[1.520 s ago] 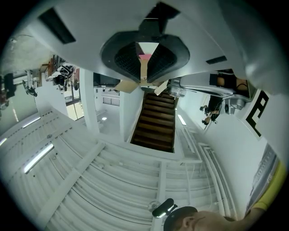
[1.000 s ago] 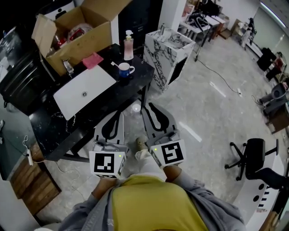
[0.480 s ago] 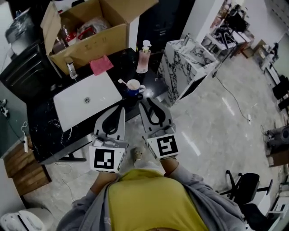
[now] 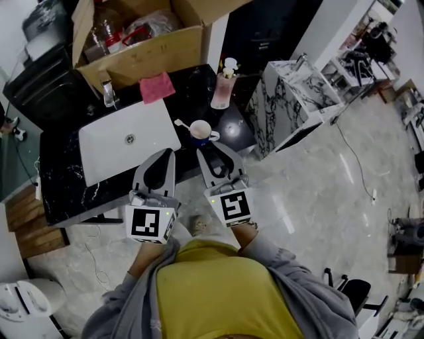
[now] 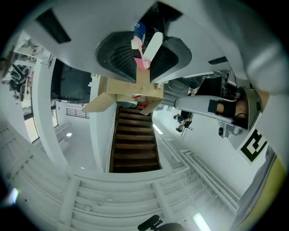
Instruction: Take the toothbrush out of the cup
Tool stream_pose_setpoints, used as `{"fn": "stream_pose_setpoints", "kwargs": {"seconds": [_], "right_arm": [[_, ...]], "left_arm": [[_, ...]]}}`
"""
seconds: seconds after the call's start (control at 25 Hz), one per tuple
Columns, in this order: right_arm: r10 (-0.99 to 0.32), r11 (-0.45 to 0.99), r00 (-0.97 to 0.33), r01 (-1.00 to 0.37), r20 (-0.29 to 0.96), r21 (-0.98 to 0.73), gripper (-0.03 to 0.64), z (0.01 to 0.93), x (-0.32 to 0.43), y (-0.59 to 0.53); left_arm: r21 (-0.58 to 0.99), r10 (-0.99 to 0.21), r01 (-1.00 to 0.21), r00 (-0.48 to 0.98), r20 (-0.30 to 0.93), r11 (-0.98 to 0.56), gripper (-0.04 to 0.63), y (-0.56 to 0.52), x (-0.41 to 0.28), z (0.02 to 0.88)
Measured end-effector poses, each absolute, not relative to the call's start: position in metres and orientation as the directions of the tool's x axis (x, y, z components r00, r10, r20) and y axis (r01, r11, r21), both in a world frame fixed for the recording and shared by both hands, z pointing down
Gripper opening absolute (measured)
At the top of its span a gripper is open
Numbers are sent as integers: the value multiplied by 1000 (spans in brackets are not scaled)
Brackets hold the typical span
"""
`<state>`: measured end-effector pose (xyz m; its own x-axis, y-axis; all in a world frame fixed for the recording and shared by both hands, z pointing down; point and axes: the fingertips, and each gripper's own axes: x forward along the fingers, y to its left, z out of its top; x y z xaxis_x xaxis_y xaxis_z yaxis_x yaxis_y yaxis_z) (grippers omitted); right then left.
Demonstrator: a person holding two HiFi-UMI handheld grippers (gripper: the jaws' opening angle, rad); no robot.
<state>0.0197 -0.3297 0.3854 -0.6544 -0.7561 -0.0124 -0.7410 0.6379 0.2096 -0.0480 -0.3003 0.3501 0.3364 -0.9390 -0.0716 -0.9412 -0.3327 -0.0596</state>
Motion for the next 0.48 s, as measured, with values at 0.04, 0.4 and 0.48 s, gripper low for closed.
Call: {"fn": "stream_pose_setpoints", "kwargs": {"seconds": [0.04, 0.4, 0.48], "right_arm": [[-750, 647, -662, -734, -3, 206, 97, 391, 17, -332], [-739, 662, -670, -703, 69, 259, 94, 418, -4, -364], [-738, 665, -667, -696, 98, 272, 93, 423, -8, -373]], "left_arm": [[-58, -941, -942, 333, -64, -329, 0, -303, -49, 355], [-52, -933, -933, 357, -48, -355, 0, -338, -53, 376], [-54, -930, -930, 365, -43, -362, 0, -349, -56, 379]]}}
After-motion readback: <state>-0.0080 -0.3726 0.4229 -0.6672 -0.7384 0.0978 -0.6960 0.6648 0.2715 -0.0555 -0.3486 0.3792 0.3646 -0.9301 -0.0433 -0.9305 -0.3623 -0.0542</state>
